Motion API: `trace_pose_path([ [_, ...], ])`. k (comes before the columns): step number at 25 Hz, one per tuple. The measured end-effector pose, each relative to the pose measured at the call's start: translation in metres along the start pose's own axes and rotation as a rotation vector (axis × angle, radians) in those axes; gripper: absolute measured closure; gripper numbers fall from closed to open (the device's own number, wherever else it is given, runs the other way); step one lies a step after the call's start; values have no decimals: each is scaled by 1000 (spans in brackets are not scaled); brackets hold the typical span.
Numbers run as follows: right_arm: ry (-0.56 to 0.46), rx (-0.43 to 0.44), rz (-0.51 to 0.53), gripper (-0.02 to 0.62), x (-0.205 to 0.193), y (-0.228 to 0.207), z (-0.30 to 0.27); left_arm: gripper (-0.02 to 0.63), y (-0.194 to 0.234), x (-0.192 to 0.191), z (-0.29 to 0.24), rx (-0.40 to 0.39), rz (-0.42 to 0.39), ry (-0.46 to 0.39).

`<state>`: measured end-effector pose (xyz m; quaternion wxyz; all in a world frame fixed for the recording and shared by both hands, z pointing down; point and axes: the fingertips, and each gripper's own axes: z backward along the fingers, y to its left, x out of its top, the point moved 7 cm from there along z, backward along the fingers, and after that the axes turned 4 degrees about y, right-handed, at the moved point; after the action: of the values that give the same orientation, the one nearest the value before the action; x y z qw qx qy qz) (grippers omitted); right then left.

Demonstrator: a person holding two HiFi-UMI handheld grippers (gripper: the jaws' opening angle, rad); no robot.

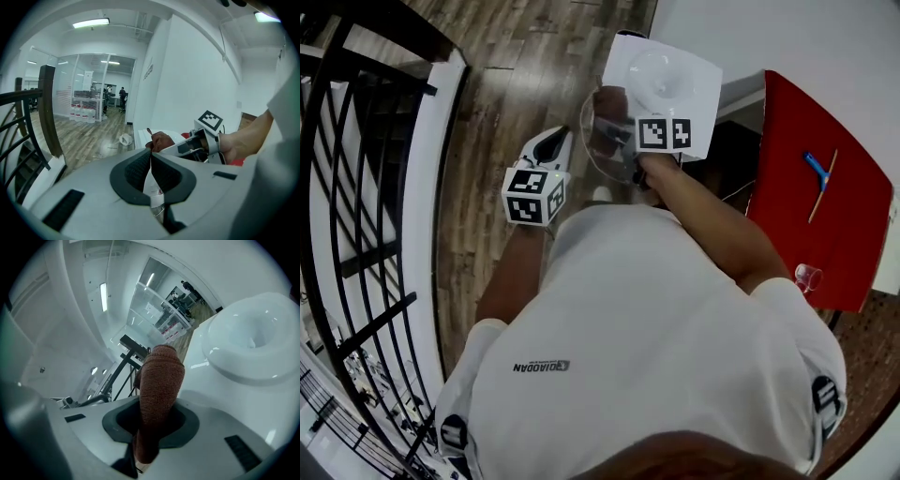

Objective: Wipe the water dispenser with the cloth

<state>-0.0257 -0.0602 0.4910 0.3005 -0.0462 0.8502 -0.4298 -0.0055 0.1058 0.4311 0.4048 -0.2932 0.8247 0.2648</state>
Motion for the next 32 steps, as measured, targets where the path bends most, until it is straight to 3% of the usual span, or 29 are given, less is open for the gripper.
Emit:
trace_pose_path([
  [5, -9, -46, -9, 522, -5, -12, 28, 605, -13, -5, 5, 8, 39, -26],
  [17, -95, -126, -89, 522, -22, -59, 128, 604, -89, -3, -11, -74, -6, -47],
  [32, -246, -151, -169, 522, -55, -107, 230, 605, -158, -8, -6, -70, -27, 2],
])
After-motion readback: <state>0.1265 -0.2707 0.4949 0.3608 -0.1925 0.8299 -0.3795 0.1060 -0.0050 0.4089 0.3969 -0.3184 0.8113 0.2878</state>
